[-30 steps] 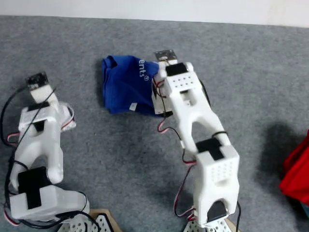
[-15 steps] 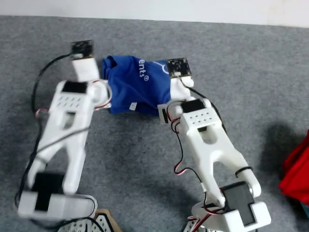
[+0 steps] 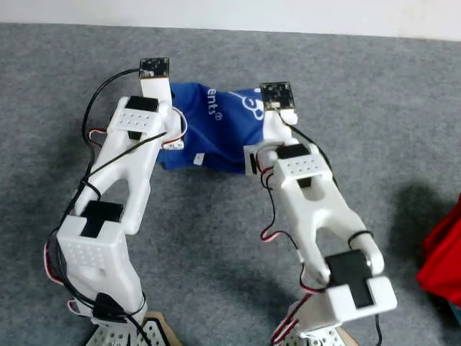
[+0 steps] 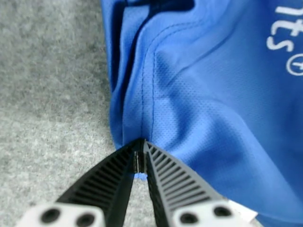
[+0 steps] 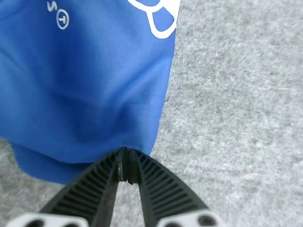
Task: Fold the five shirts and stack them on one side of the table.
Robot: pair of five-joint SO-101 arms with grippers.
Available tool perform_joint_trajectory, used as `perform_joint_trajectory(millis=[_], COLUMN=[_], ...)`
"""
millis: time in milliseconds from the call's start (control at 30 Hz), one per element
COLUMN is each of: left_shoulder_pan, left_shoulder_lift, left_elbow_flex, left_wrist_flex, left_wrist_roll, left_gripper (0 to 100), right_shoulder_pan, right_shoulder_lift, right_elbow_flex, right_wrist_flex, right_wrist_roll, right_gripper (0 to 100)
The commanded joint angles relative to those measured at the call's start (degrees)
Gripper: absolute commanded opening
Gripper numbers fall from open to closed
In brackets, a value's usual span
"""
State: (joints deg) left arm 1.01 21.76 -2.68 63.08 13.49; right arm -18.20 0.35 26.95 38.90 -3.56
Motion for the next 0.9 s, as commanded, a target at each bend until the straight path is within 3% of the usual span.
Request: perform_joint_trajectory(millis=[0, 667, 867], left_shoulder_pan=[0.75, -7.87, -7.96], left_shoulder_lift=[0.57, -2.33, -2.51], left_elbow_flex=[1.27, 3.74, 1.36], left_wrist_flex=[0.53, 2.29, 2.37], left_wrist_roll=[-0.70, -0.97, -0.53], left_gripper=[1, 1, 1], right_shoulder_pan=[0.84, 4.00, 3.65], right_shoulder_lift=[2.33, 6.37, 5.76], right_elbow_flex=[-5.14, -7.78, -8.22], right_wrist_flex=[-1.01, -5.05, 1.89], right_wrist_roll=[-0.44, -0.18, -0.44], right_gripper=[0.8, 0.8, 0.8])
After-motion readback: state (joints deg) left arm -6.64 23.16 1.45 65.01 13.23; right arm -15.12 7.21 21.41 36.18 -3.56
